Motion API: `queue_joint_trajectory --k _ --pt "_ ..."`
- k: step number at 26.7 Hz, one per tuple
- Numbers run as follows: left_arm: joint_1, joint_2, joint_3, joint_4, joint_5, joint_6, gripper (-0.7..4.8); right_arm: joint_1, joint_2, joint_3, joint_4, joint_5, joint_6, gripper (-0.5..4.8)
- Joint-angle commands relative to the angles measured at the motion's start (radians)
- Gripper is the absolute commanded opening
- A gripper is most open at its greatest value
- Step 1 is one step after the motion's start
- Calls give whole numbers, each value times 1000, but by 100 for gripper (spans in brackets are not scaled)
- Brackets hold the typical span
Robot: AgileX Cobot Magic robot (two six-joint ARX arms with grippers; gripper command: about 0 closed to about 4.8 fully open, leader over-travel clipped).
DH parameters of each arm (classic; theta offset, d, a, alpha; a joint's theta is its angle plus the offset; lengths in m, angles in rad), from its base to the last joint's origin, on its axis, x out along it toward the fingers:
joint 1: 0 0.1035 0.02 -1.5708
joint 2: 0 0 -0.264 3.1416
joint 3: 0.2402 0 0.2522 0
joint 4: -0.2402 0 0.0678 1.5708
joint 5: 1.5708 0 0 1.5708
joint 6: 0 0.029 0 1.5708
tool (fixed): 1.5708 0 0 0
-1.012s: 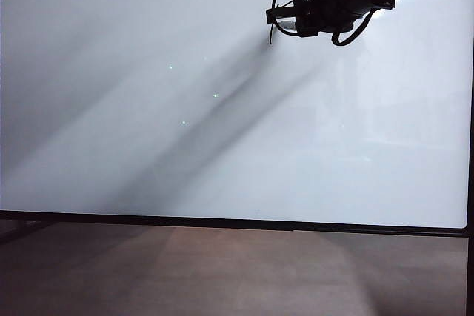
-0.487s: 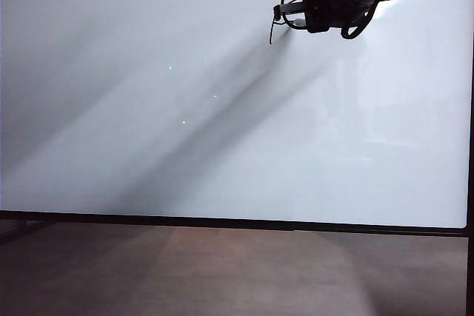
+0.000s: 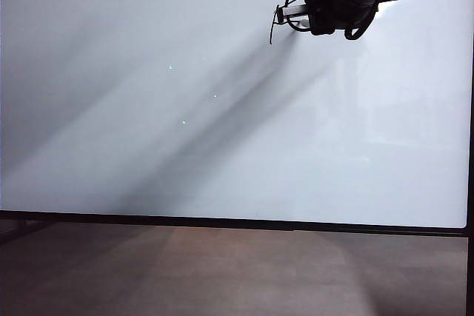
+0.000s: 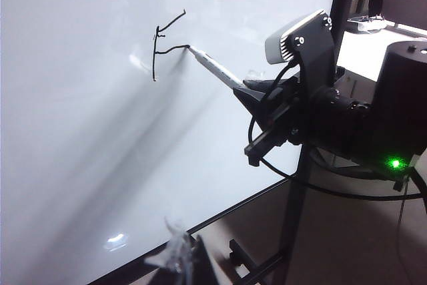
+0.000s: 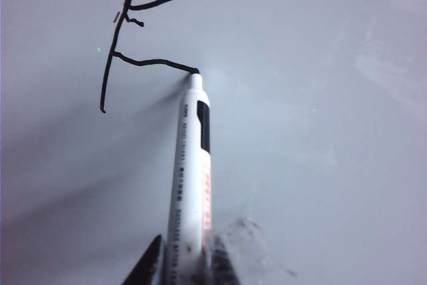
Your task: Reach to the right to find the marker pen, pick it up, and write the number 6 on the whiteboard.
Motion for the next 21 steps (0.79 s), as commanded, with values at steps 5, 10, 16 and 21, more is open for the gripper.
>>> queue_joint_trajectory --k 5,10,16,21 --pt "-2 -2 5 18 1 0 -7 -8 -5 7 -53 12 24 -1" --pt "-2 -2 5 21 1 0 -7 -8 -5 7 -119 -19 48 -1" --pt "-2 -2 5 21 1 0 -7 -8 -5 7 -182 -43 65 -1" --pt "-2 -2 5 21 1 0 -7 -9 -5 7 -203 -44 72 -1"
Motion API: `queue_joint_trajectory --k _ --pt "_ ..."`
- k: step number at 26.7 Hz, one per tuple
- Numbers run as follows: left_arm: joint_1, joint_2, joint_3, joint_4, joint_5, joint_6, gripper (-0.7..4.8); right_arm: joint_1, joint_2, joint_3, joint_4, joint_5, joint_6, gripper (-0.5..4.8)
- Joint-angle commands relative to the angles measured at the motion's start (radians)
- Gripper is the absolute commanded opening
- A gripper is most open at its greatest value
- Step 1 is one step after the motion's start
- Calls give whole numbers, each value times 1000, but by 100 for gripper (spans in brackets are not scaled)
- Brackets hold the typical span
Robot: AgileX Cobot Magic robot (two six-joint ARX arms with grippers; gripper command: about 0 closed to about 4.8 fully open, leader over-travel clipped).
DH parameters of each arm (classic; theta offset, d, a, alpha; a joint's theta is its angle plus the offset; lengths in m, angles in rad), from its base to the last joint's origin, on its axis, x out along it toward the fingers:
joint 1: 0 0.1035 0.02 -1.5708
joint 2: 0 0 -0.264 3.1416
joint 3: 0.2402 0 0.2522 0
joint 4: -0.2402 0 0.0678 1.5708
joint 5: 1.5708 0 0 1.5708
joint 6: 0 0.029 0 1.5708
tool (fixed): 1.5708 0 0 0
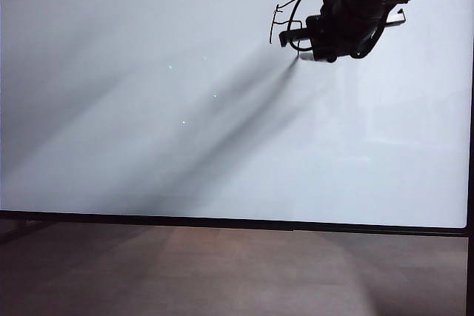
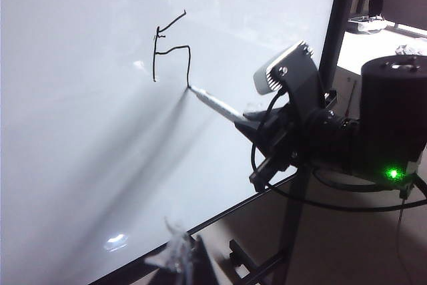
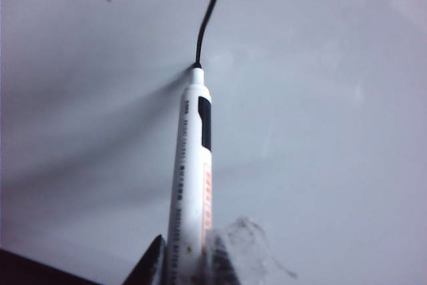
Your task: Reach to the right to find the marker pen, pick it up, and write the number 6 on the whiteboard.
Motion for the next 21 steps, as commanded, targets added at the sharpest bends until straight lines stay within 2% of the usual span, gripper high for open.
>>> queue_joint_trajectory --k 1,9,14,18,21 --pt "-2 -2 5 21 1 0 -7 -3 -5 7 17 3 9 -1" --pt "-2 -2 5 21 1 0 -7 -2 -27 6 76 -166 9 -1" --pt "-2 -2 5 21 1 0 -6 -2 -13 6 100 -176 8 -1" --pt "-2 -2 5 21 1 0 -7 -2 23 6 171 -222 8 -1" --pt "-2 -2 5 21 1 0 -7 -2 48 7 215 -215 8 -1"
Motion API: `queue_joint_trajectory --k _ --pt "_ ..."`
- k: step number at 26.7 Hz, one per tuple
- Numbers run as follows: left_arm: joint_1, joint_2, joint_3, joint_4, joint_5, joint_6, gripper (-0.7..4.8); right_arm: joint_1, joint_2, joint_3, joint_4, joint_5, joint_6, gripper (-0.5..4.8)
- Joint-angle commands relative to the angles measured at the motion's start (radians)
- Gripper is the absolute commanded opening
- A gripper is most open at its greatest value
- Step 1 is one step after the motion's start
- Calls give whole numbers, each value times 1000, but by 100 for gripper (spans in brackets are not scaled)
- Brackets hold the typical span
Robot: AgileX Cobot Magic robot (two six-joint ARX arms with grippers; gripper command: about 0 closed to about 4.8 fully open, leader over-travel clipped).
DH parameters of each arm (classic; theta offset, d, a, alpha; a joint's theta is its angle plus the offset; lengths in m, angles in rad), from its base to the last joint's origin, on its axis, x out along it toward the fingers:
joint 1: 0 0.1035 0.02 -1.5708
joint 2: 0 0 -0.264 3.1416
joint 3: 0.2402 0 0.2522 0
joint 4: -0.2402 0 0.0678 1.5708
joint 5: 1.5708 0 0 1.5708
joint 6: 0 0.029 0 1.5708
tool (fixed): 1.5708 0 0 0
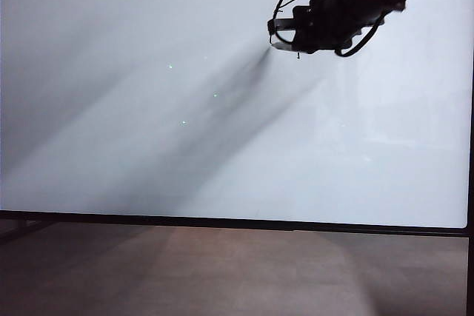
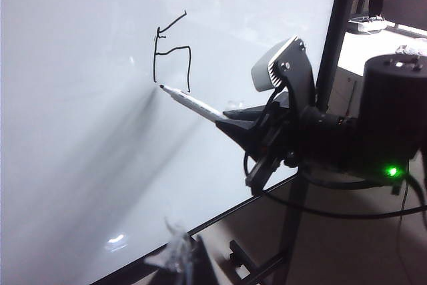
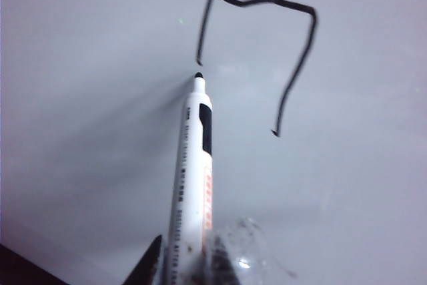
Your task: Reach to the right to find the marker pen, pick it up, and write the number 6 on the whiteboard.
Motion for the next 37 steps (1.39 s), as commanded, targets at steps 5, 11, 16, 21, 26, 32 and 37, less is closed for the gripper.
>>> queue_joint_trajectory --k 5,11,16,21,26,32,37 --pt "-2 -2 5 19 1 0 -7 2 25 5 70 -3 5 -1" --pt "-2 -2 5 19 1 0 -7 1 25 5 68 39 4 -1" --pt "-2 -2 5 19 1 0 -7 1 25 5 63 36 4 -1" --pt "-2 -2 5 19 1 0 -7 1 25 5 64 7 4 -1" --pt "-2 -2 5 19 1 0 -7 1 25 5 54 74 6 -1" --pt "-2 -2 5 19 1 0 -7 1 14 5 20 158 13 -1" --pt "-2 -2 5 19 1 0 -7 2 -15 5 -24 207 13 -1"
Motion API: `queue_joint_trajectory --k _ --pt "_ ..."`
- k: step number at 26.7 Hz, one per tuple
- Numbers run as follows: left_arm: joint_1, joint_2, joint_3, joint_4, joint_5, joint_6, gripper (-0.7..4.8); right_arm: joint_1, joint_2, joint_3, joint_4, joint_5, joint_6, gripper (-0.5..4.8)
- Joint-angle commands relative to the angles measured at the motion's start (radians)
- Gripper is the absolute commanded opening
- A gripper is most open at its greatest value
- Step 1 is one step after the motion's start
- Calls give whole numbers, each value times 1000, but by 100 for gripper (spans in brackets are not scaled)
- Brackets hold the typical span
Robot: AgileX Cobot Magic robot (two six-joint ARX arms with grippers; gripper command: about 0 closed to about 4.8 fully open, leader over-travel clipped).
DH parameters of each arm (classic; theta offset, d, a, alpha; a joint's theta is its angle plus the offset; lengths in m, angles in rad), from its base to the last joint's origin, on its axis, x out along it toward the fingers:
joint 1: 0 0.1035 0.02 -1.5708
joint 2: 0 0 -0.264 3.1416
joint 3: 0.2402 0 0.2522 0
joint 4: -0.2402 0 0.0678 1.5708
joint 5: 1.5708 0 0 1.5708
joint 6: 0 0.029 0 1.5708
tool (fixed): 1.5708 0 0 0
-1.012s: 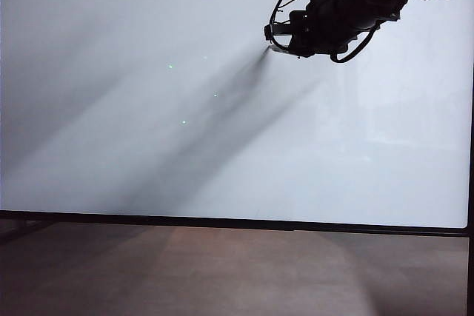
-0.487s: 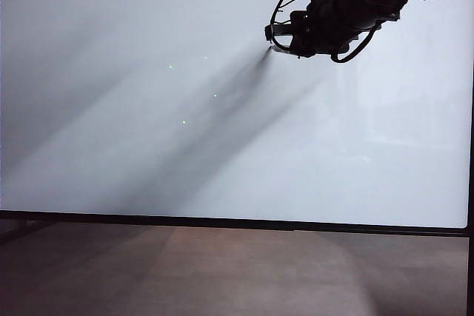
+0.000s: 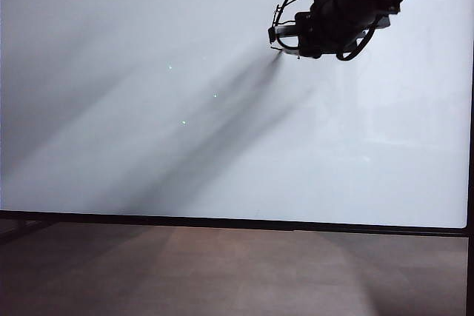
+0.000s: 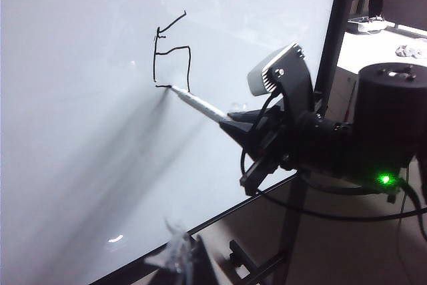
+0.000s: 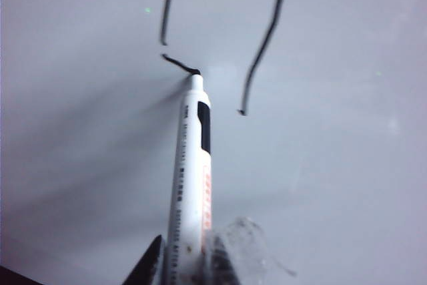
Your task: Reach to the right to find the marker pen, pick it up, and write the number 6 on the whiteboard.
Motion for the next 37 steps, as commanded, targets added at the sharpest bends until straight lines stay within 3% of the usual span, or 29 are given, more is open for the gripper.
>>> queue_joint_trajectory --k 1,15,26,37 --pt "-2 -2 5 19 1 0 -7 -4 -23 7 -11 77 9 -1" --pt "-2 -2 5 19 1 0 -7 -4 -44 7 -76 119 14 -1" --pt "-2 -2 5 19 1 0 -7 3 -85 7 -78 55 14 -1" --pt "-2 -1 5 23 -27 1 -6 26 -302 7 -165 13 12 -1"
